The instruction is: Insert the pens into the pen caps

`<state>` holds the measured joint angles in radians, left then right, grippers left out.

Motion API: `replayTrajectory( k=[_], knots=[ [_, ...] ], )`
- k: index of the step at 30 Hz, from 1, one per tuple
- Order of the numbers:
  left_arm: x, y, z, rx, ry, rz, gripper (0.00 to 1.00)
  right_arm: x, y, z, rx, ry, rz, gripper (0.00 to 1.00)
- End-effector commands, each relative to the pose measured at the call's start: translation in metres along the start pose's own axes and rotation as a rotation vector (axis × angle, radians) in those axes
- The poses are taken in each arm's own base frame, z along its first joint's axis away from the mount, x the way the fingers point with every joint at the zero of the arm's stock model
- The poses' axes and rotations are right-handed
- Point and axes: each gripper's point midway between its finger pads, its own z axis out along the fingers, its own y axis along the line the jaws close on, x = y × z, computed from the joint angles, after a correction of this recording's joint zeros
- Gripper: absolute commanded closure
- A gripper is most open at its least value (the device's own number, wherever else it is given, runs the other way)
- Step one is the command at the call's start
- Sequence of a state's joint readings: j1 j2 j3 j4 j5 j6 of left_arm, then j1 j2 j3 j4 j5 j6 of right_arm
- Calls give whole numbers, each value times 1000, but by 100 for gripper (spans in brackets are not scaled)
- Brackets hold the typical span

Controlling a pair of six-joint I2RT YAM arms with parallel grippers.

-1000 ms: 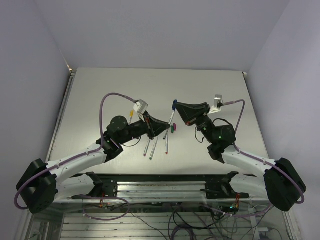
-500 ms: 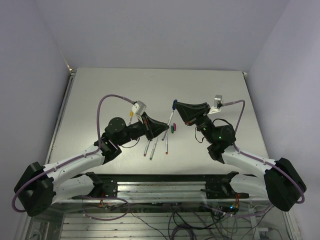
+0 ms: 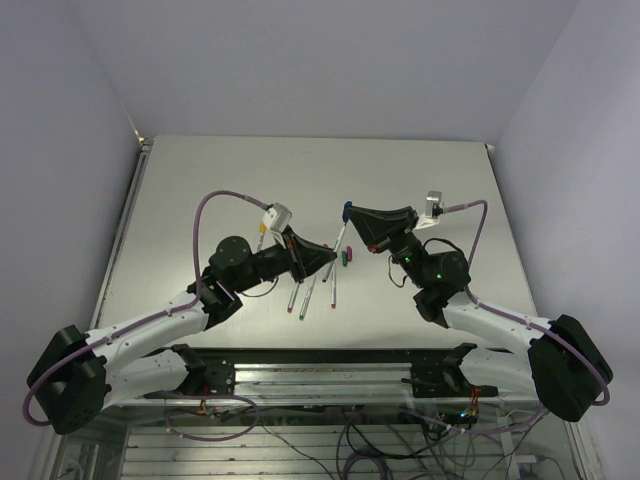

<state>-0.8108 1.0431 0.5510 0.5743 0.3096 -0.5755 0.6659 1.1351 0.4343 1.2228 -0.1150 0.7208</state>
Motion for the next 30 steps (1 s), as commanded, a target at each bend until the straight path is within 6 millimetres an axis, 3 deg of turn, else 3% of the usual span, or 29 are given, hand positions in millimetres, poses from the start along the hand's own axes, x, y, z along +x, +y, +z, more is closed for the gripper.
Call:
replayTrajectory(
  k=[1, 18, 30],
  knots=[
    [-13, -8, -4, 19, -53, 32, 93, -2, 2, -2, -7, -20, -16, 100],
    [-17, -6, -5, 3, -79, 35, 93, 8, 7, -1, -24, 2, 16, 100],
    [-52, -6, -10, -37, -233, 47, 93, 34, 11, -8, -28, 85, 76, 100]
  ],
)
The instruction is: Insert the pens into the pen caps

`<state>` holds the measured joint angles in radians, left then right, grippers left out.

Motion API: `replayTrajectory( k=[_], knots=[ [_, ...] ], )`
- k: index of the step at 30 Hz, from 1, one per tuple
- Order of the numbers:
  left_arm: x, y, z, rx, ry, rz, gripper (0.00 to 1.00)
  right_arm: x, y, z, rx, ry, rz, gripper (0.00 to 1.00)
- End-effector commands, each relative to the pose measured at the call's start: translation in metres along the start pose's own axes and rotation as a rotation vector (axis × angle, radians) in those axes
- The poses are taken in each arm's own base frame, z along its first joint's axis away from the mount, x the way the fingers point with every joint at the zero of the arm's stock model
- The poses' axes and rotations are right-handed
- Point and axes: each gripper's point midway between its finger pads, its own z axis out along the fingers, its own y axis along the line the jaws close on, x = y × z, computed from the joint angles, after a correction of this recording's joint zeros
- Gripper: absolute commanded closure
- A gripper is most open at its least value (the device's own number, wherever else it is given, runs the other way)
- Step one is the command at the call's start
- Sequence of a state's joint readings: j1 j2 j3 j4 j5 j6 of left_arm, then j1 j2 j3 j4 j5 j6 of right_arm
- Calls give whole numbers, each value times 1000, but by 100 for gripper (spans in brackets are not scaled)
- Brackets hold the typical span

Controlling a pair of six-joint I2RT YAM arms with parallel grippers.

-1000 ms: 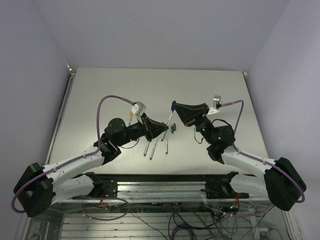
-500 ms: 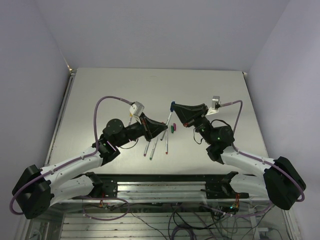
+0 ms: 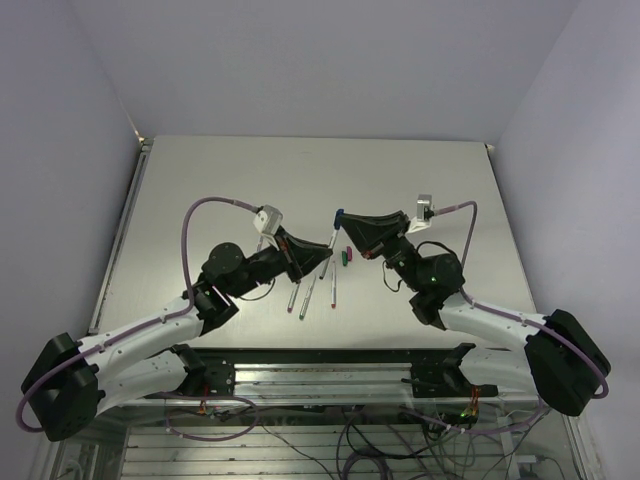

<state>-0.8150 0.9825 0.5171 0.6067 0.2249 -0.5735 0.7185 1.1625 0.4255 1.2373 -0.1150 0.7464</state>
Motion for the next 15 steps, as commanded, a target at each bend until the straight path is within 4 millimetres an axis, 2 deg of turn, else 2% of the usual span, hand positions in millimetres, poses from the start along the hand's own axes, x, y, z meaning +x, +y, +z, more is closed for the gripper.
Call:
replayTrajectory(
  k=[1, 5, 15],
  knots=[
    [-39, -7, 1, 0, -156, 28, 93, 18, -1, -6, 0, 54, 28, 100],
    [-49, -7, 6, -11, -187, 29, 93, 36, -4, -7, 5, 125, 39, 100],
    [-72, -7, 16, -39, -242, 68, 93, 82, -26, -11, 122, 329, 2, 100]
  ],
)
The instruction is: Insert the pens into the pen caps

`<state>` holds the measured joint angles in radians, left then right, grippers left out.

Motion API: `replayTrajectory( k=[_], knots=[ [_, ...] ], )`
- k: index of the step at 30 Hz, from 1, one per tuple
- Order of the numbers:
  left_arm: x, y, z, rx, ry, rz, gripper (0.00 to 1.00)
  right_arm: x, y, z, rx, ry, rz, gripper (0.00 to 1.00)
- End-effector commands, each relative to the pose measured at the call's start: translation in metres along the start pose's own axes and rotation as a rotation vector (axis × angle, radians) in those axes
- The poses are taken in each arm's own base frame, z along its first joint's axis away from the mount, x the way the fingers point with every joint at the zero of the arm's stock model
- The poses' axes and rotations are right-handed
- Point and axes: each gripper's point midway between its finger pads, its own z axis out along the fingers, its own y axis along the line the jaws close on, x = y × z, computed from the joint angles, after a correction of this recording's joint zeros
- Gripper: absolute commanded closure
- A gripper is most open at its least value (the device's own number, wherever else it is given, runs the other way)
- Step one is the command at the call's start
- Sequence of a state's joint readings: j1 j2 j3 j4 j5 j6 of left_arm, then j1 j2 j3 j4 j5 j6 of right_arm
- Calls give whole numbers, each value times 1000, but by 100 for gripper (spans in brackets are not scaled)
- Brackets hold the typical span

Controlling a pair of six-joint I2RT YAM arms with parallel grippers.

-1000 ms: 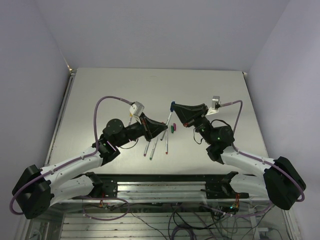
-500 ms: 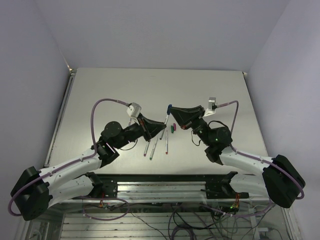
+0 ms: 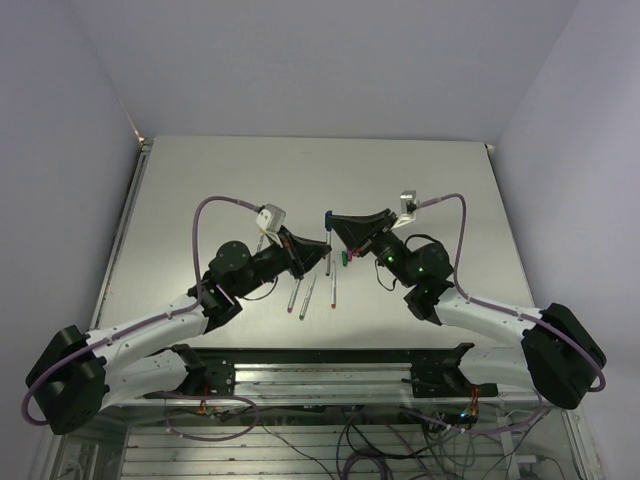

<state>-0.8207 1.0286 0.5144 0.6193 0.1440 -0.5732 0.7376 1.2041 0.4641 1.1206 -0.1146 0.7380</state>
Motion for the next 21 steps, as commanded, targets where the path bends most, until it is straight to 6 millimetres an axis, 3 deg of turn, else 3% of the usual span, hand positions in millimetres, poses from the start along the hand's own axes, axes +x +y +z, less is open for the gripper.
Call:
replayTrajectory(
  k=[1, 10, 21],
  knots=[
    [-80, -25, 8, 29, -239, 76, 93, 61, -16, -10, 85, 245, -30, 100],
    [-114, -20, -1, -64, -328, 133, 93, 93, -29, -22, 191, 355, -78, 100],
    [-131, -11, -10, -139, -392, 163, 93, 125, -28, -28, 235, 447, -121, 100]
  ],
)
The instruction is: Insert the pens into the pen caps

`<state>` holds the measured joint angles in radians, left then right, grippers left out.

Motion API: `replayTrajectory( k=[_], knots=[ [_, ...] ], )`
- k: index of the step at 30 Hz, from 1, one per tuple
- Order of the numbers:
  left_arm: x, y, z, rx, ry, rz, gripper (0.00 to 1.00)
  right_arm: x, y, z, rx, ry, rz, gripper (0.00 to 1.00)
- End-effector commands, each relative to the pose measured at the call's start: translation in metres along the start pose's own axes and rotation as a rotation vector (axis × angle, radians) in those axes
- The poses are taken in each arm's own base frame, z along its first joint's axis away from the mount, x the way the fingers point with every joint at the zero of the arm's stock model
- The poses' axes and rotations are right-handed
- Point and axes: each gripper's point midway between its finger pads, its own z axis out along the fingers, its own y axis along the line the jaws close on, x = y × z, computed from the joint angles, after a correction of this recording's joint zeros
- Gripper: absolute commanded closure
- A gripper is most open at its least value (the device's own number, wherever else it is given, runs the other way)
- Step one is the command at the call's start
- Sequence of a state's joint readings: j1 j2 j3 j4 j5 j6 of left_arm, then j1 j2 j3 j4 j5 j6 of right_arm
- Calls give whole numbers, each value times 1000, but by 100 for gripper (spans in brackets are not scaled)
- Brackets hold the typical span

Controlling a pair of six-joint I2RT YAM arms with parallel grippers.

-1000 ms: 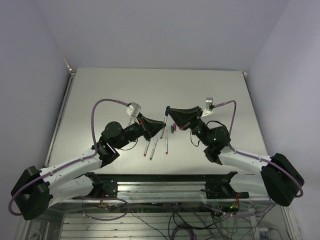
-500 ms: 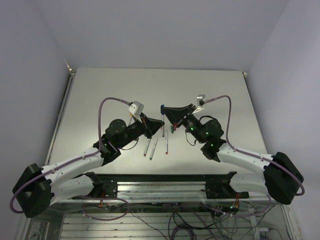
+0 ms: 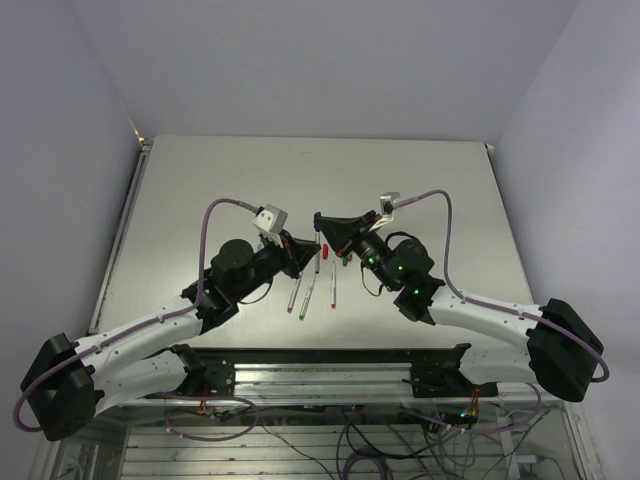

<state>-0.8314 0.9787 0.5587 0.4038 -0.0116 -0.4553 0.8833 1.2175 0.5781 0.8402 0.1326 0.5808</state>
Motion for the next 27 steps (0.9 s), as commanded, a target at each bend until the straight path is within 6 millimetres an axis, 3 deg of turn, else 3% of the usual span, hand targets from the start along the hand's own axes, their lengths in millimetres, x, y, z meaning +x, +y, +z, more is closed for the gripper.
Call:
replayTrajectory(
  k=[1, 4, 7, 14, 18, 20, 22, 27],
  knots=[
    [-134, -25, -12, 15, -432, 20, 93, 103, -10, -32, 24, 364, -46, 100],
    [-128, -23, -12, 7, -407, 30, 93, 98, -7, -27, 27, 345, -74, 100],
    [-112, -16, -12, -14, -350, 38, 93, 79, -5, -19, 44, 292, -119, 100],
    [-43, 24, -13, -161, -101, 104, 93, -6, -3, -8, 158, 71, -220, 77],
    [-12, 48, -16, -253, 13, 133, 93, -40, -14, -18, 253, -26, -249, 61],
    [1, 60, -16, -304, 68, 156, 93, -53, -20, -28, 301, -74, -239, 46],
    [10, 70, -14, -349, 116, 187, 93, -61, -35, -39, 386, -108, -217, 37],
    [30, 106, -1, -480, 238, 256, 93, -61, -61, -62, 511, -108, -214, 35]
  ],
)
